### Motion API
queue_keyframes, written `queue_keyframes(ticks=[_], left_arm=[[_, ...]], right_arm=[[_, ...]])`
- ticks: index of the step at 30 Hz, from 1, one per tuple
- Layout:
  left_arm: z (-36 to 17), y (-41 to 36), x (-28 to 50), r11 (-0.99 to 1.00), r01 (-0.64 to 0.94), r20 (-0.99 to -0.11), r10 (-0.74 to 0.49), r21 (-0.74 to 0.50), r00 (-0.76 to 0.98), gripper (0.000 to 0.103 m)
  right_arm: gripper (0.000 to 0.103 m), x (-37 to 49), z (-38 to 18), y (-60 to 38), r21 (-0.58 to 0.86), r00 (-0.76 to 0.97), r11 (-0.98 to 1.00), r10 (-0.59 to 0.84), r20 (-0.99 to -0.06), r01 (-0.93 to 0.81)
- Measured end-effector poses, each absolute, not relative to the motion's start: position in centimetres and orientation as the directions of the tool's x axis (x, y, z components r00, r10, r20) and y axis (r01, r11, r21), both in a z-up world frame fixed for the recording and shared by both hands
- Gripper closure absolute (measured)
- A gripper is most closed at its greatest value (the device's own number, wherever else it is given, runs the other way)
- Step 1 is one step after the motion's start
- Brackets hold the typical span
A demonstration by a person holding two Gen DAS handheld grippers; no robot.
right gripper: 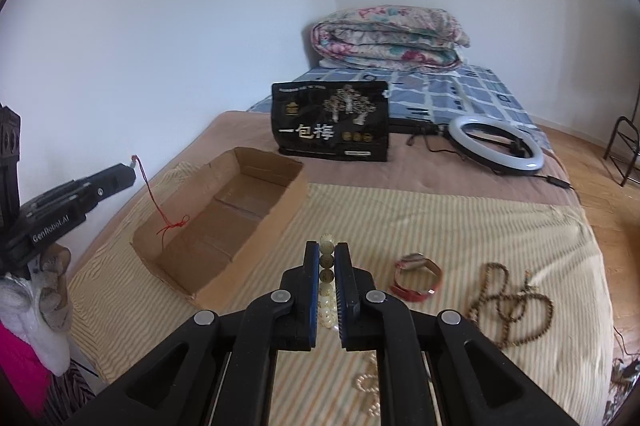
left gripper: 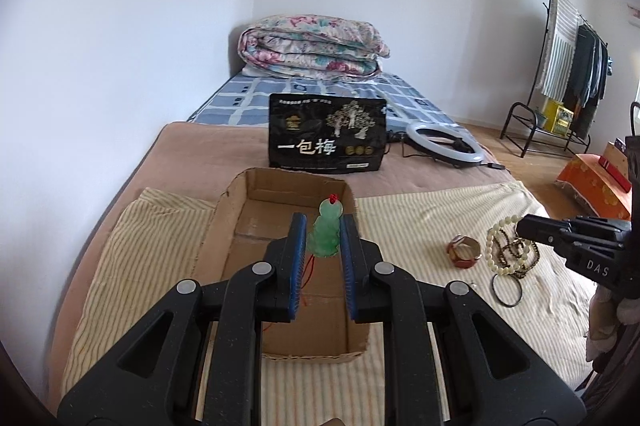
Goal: Organize jewelry
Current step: 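Carry the jade pendant and cream bracelet into the cardboard box and release both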
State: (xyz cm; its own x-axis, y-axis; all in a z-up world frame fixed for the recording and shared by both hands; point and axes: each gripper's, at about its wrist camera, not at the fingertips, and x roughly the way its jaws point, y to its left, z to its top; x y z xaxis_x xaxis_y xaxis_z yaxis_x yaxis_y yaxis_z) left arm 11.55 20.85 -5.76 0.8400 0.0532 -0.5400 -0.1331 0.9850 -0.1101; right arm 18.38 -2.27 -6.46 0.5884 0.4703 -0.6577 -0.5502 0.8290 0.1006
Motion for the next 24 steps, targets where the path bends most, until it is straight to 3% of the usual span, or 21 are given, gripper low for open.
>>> queue_keyframes(ticks=[15, 24], left_arm=[[-7.8, 26.4, 13.2, 0.956, -0.224, -0.590, 0.072, -0.188, 0.804, 0.088], [-9.0, 26.5, 14.0, 0.956, -0.237, -0.630, 0.078, -0.172, 0.773, 0.087]], right_arm=[[0.098, 21.6, -8.4, 8.0, 0.189, 0.447, 0.709, 0.605, -0.659, -0.680], [0.098, 23.1, -11.7, 11.1, 0.223, 0.384, 0.690, 0.608, -0.695, -0.689]])
